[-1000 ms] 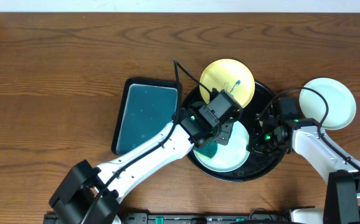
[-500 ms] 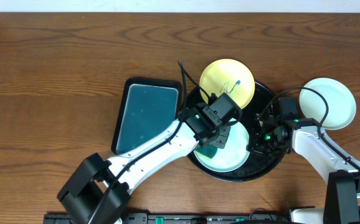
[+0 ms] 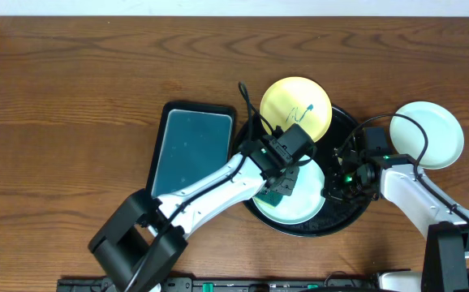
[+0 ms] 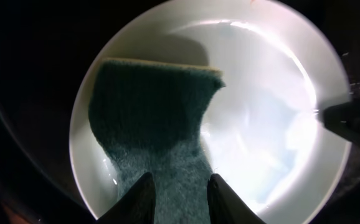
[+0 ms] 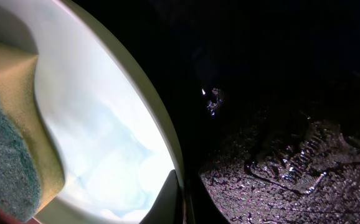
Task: Clean dirty plates on tray and stack at the side
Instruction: 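Rub the sponge in circles over the plate center with the left gripper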
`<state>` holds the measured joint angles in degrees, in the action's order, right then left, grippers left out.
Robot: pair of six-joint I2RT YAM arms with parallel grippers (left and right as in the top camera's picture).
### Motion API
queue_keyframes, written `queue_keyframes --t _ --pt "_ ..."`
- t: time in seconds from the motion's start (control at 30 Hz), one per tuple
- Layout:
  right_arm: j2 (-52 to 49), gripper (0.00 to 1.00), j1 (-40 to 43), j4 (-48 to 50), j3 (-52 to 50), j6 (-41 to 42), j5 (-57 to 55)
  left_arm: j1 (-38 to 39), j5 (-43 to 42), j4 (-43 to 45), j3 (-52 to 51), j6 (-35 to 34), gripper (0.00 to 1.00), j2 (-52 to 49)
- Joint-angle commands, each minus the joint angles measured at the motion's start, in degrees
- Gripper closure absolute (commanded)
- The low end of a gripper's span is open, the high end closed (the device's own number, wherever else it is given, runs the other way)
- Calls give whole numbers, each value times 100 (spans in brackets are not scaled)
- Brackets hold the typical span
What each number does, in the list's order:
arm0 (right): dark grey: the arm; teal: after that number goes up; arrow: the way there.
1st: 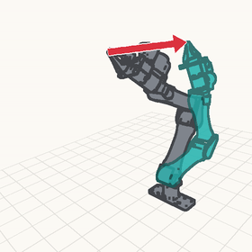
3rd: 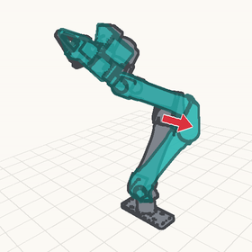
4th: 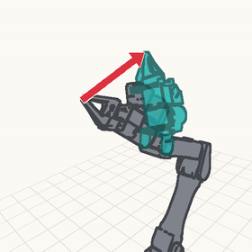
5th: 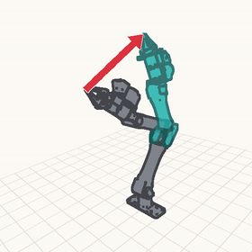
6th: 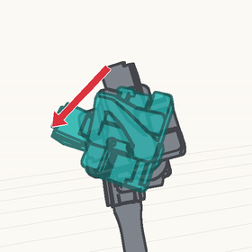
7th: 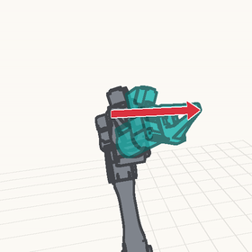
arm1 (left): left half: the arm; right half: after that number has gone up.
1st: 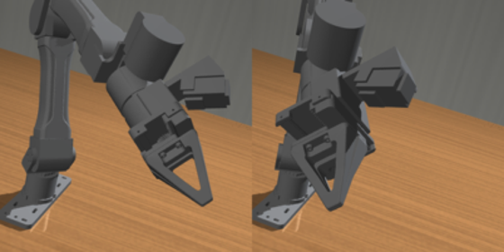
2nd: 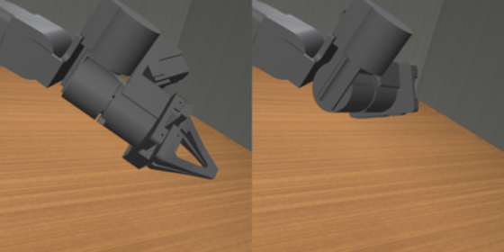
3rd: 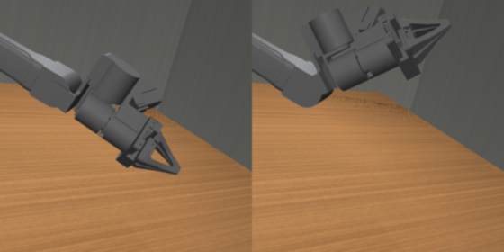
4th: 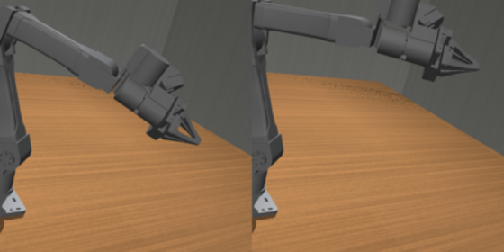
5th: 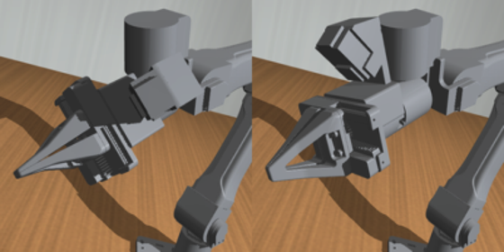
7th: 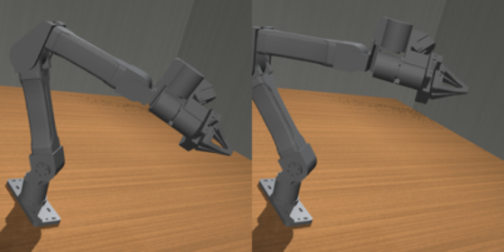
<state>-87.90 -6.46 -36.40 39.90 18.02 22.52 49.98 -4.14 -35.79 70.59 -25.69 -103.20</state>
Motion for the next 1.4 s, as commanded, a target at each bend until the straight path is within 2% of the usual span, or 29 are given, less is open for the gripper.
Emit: queue_keyframes --t 0.0,0.77,0.8,0.9,1.13,1.37 --pt "-28 99 -2 -46 -37 -4 -151 -15 74 -17 -52 -11 70 -177" --pt "-28 99 -2 -63 -37 -7 -151 -13 177 92 -101 -146 70 -1115" --pt "-28 99 -2 -63 -37 -7 -151 -13 177 90 -101 -192 72 -1180" --pt "-28 99 -2 -66 -37 -4 -151 -15 175 85 -101 -208 92 -1246" --pt "-28 99 -2 -70 -37 -7 -151 -15 177 85 -96 -205 93 -994" --pt "-28 99 -2 -68 -37 -7 -151 -15 177 90 -61 -203 93 -280"
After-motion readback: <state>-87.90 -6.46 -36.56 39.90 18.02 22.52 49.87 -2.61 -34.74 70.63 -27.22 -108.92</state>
